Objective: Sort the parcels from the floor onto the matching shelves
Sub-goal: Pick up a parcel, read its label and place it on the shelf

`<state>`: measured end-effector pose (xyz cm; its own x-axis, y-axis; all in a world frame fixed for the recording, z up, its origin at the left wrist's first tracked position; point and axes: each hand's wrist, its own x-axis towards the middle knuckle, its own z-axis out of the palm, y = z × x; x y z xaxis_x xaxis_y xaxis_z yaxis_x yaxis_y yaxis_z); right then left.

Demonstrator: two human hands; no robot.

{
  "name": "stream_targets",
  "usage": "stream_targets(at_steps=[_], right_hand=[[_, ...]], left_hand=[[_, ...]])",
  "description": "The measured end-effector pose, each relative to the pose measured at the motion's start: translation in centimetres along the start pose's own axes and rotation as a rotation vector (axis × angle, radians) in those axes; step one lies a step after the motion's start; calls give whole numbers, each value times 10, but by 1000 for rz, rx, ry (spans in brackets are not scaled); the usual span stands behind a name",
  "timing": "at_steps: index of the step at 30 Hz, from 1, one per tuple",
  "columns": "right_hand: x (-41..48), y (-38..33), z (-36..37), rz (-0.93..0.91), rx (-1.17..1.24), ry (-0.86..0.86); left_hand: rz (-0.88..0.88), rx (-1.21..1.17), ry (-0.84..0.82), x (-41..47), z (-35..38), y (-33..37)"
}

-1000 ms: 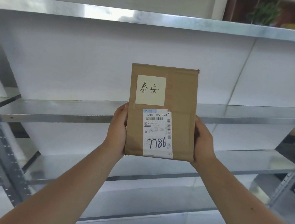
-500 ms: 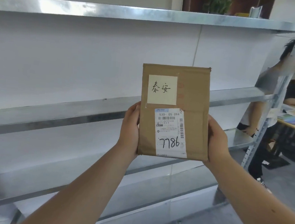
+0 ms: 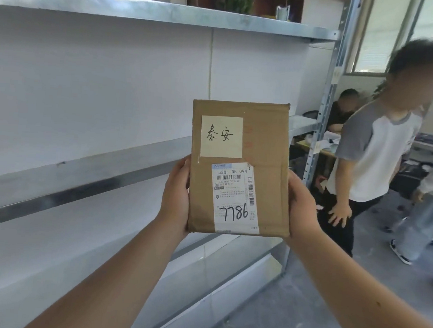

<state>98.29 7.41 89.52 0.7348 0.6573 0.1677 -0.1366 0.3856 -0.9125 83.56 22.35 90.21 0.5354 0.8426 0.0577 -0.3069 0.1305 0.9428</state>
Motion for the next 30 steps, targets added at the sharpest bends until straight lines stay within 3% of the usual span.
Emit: stream_targets(at_steps=[9, 18, 30], right_hand=[[40, 0, -27, -48, 50, 135], [64, 2, -60, -74, 67, 149], [123, -19, -138, -34, 43, 138]], left_hand=[[-13, 0, -138, 59, 40, -18], [-39, -7, -207, 83, 75, -39], [-24, 10, -147, 108, 159, -68]])
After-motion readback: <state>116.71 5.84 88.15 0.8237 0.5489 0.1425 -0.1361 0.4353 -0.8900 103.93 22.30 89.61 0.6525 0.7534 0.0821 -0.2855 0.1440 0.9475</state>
